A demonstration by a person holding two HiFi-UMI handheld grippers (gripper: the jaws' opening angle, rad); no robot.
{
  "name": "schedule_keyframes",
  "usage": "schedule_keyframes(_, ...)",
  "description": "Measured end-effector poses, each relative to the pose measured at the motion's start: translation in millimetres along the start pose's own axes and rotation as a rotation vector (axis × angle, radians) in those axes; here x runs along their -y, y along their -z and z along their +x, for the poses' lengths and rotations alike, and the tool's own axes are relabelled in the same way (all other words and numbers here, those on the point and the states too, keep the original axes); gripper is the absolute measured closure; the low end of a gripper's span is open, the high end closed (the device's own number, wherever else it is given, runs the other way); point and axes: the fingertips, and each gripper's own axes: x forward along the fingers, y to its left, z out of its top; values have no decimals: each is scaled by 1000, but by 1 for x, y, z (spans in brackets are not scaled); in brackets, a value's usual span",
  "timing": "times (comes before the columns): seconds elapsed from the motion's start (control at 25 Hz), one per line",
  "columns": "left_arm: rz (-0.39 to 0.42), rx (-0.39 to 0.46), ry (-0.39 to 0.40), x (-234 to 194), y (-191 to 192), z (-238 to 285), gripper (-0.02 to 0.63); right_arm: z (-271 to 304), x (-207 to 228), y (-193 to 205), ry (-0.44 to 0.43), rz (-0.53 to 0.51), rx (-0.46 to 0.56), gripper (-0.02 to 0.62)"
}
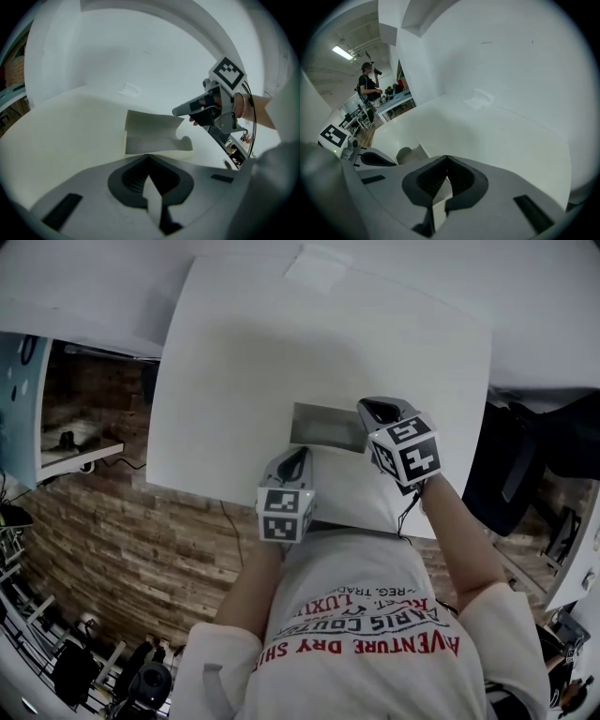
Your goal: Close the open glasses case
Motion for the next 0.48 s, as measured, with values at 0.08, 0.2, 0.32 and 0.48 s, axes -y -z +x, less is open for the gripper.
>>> schedule_keyframes(0.08, -32, 5, 2, -1, -1, 0, 609, 0, 0, 0, -10, 13, -2, 584)
schedule_keyframes(0.2, -60, 4, 5, -2, -1, 0, 609, -2, -4, 2, -29, 17, -11, 584)
schedule_keyframes(0.32, -72, 10, 2, -3, 0, 0, 609, -6, -14, 9, -54, 35, -17, 584)
schedule_keyframes(0.48, -108, 18, 8, -3, 0, 0, 609, -8, -22, 17, -70, 69, -5, 584)
